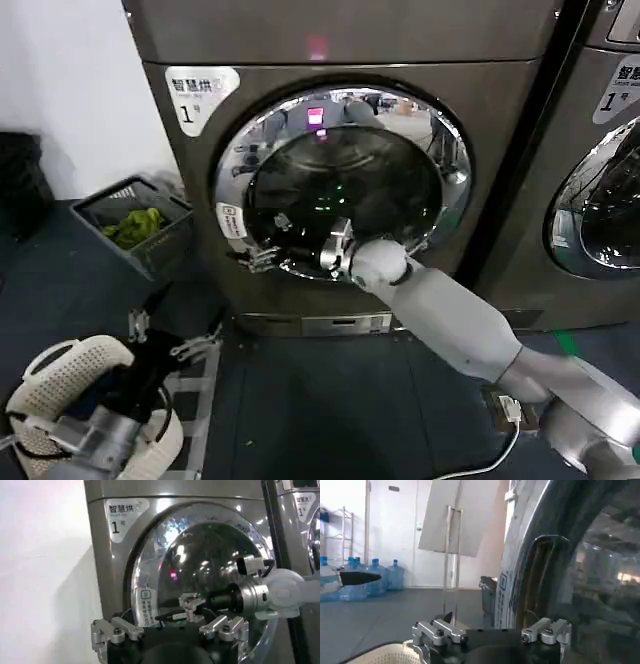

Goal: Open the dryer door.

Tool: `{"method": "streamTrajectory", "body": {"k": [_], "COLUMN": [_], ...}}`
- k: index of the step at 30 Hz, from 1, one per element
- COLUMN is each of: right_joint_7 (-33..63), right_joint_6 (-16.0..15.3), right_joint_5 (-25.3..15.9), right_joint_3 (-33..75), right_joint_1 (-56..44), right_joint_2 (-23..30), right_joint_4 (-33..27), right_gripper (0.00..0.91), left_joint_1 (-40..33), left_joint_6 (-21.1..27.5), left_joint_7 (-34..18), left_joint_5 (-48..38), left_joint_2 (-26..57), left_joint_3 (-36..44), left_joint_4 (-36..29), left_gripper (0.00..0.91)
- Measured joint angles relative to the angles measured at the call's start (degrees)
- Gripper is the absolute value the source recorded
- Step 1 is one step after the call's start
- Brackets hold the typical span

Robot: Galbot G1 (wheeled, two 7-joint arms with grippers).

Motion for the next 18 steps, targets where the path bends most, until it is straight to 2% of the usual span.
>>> {"method": "streamTrajectory", "body": {"k": [18], "right_joint_7": [2.48], "right_joint_6": [-1.09], "right_joint_5": [0.09], "right_joint_3": [-2.02], "right_joint_1": [1.47], "right_joint_2": [2.60], "right_joint_4": [-0.27], "right_gripper": [0.907], "left_joint_1": [-3.62], "left_joint_6": [0.47], "left_joint_7": [-0.65], "left_joint_5": [-1.09], "left_joint_2": [2.96], "left_joint_3": [-1.56], "left_joint_4": [2.11], "left_gripper": [0.907]}}
